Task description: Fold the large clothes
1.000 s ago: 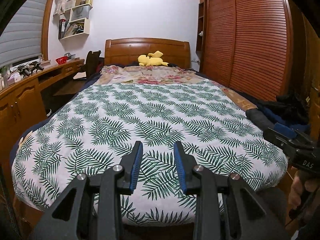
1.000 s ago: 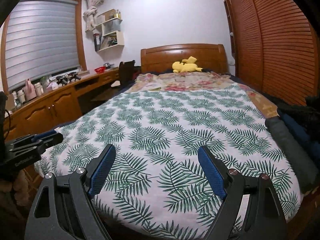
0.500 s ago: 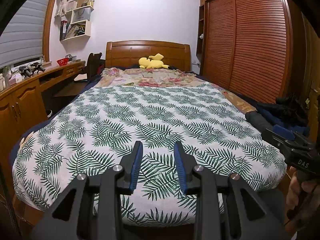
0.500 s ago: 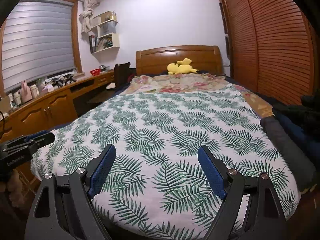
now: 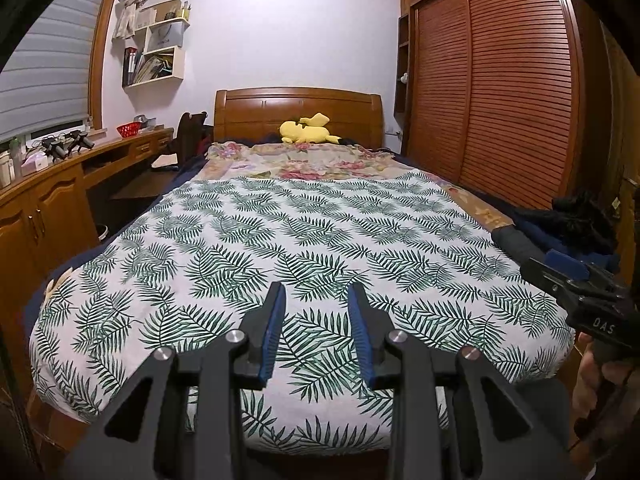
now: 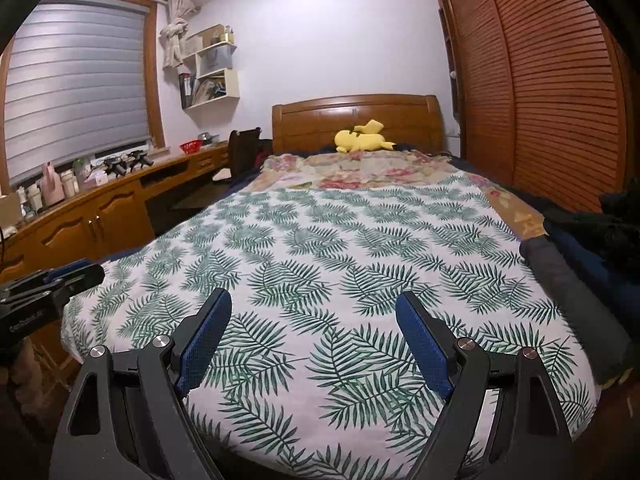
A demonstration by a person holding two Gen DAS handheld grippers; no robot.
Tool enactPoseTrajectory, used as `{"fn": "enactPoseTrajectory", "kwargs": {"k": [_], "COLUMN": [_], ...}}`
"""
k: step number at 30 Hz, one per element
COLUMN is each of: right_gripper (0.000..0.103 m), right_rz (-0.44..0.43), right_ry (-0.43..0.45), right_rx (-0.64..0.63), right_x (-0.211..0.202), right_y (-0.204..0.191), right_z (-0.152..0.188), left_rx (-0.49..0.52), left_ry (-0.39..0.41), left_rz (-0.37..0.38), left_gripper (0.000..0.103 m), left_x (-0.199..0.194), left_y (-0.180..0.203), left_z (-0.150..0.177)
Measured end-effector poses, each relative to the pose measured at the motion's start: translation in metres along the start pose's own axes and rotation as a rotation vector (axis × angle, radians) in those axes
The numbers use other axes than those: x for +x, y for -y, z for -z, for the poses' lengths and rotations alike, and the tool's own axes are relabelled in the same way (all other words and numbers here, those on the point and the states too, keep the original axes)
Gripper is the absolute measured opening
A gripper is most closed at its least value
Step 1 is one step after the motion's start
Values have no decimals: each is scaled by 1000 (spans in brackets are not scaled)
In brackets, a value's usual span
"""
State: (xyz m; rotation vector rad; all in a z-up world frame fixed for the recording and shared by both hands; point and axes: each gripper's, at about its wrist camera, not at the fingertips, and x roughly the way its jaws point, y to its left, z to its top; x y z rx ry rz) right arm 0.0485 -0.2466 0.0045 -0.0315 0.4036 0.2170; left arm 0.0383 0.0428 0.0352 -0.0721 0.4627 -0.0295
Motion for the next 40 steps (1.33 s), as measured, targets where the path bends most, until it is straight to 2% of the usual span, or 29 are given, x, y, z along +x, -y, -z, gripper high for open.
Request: {"fn": "enactPoseTrajectory", "kwargs": {"k": [40], "right_gripper": [86], "right_rz": [-8], "right_ry": [8], "right_rx": [1], "right_x": [-4], "right_y": [-6], "right_z": [-7], "left_rx": [13], "left_ry": [26], "left_rz": [-5], "left_gripper": [31], "left_x": [-10], "left_y": [6], "left_z": [-6]}}
